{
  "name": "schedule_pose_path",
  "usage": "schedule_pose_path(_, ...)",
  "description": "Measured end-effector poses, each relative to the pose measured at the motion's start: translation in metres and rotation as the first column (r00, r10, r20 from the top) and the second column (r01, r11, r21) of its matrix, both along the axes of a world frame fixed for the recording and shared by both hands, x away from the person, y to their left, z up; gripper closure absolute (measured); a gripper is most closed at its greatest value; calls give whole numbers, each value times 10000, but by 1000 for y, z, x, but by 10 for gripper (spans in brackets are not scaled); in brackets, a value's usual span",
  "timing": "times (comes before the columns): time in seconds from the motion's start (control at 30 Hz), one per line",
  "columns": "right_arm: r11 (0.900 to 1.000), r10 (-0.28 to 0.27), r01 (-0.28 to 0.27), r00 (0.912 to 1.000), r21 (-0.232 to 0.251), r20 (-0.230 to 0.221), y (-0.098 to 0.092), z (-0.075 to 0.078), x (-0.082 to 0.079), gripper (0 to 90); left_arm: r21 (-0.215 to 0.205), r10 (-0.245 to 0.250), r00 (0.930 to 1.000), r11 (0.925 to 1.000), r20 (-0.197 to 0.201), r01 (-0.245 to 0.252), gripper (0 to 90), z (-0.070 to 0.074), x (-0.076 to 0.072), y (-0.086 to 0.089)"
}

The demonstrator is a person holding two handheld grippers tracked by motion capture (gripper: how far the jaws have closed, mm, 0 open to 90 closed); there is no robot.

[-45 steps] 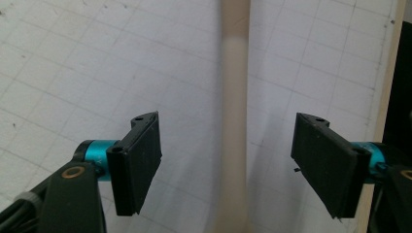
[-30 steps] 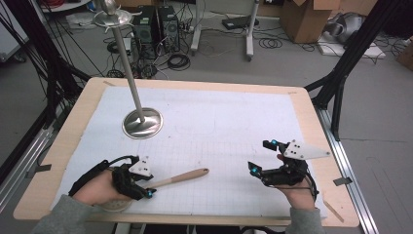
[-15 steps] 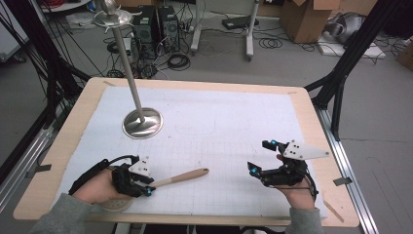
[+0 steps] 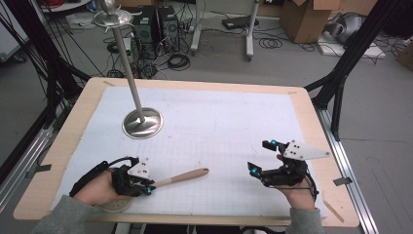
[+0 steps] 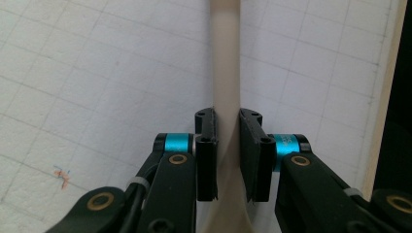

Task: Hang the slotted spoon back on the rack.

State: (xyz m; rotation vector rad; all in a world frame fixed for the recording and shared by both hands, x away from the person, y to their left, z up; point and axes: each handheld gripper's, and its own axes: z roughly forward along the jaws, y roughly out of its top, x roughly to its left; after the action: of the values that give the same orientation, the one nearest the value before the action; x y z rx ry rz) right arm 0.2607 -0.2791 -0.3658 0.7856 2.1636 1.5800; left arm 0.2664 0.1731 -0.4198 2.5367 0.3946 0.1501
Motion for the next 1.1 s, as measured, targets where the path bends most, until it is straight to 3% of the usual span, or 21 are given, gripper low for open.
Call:
schedule_pose_path(0.4, 10000, 13, -13, 10000, -43, 33, 0, -1, 1, 94, -621, 647, 9978, 9960, 170, -635, 778, 1, -6, 11)
schedule_pose_path(0.63, 10000, 11, -11, 10000, -24, -13, 1, -1, 3, 94, -875, 998, 9944, 9915, 358, -964, 778, 8, -7, 22)
schedule_pose_path(0.87, 10000, 31, -31, 10000, -22, 10, 2, -1, 5, 95, -1204, 1514, 9874, 9821, 467, -1449, 778, 17, -9, 38)
schedule_pose_path(1.1, 10000, 42, -42, 10000, -2, -52, 3, -2, 7, 94, -1647, 2029, 9781, 9673, 463, -1929, 777, 23, -9, 55)
